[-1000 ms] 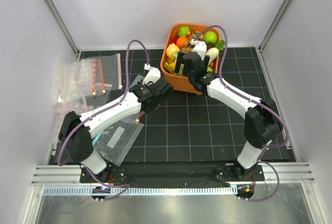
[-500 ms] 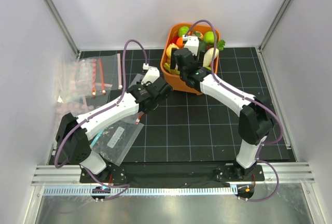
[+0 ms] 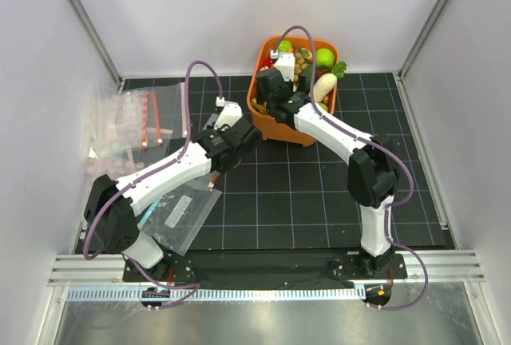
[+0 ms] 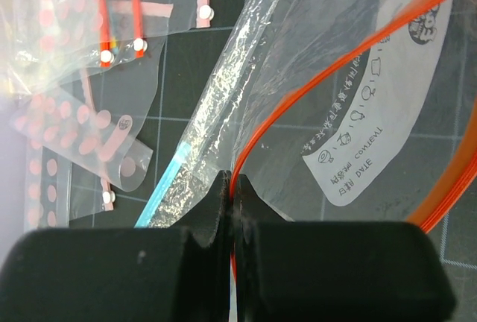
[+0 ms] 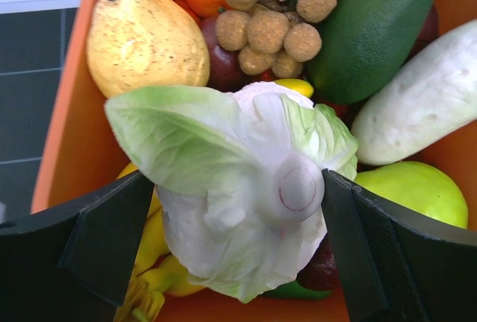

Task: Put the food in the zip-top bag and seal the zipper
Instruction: Pick up the fake vegetable from the bin.

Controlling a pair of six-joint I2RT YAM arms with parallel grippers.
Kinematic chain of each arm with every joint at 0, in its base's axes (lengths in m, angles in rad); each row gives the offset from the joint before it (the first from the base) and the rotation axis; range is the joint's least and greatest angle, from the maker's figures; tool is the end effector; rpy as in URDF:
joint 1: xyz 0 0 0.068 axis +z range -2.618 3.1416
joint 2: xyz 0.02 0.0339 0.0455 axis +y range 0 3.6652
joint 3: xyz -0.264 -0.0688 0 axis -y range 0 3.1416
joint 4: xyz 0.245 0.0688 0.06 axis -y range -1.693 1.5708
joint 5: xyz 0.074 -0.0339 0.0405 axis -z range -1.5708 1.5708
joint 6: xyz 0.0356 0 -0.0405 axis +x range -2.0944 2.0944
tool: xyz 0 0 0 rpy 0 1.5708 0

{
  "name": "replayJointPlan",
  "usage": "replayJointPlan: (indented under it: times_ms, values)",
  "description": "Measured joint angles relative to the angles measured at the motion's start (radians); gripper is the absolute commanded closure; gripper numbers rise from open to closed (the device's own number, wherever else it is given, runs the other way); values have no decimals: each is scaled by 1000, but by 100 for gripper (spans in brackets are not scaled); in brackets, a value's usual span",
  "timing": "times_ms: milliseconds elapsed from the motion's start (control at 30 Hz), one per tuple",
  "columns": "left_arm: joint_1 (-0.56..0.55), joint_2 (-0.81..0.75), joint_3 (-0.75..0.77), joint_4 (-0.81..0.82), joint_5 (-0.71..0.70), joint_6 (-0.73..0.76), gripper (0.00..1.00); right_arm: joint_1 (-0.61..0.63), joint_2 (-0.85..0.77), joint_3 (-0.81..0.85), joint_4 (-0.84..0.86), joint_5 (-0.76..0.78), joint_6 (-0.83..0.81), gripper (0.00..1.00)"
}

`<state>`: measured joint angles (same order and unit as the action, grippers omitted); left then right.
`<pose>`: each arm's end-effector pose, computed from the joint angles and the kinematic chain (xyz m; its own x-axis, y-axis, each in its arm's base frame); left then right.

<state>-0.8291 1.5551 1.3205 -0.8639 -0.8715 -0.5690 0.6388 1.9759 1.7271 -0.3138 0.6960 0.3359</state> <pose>0.2310 -0.2118 0.2926 -0.6358 0.1806 -0.7504 -0.1224 0.9364 0.3290 0.3845 0.2571 0.2999 -0.4116 0.0094 -0.9113 0.1202 0.9918 -0.0441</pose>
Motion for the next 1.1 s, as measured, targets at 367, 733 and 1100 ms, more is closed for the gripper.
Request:
replayJointPlan:
  times_ms: [367,733,1100]
  values:
    - [3,-16,-11,0,-11,-7,99,-38,-2,-18,4,-20,43,58]
    - [3,-16,-11,0,-8,-7,99,-58,-296,-283,81,-149,42,71]
    - [3,-30,-21,20,87,-5,99,-60,-721,-560,205,-382,94,74]
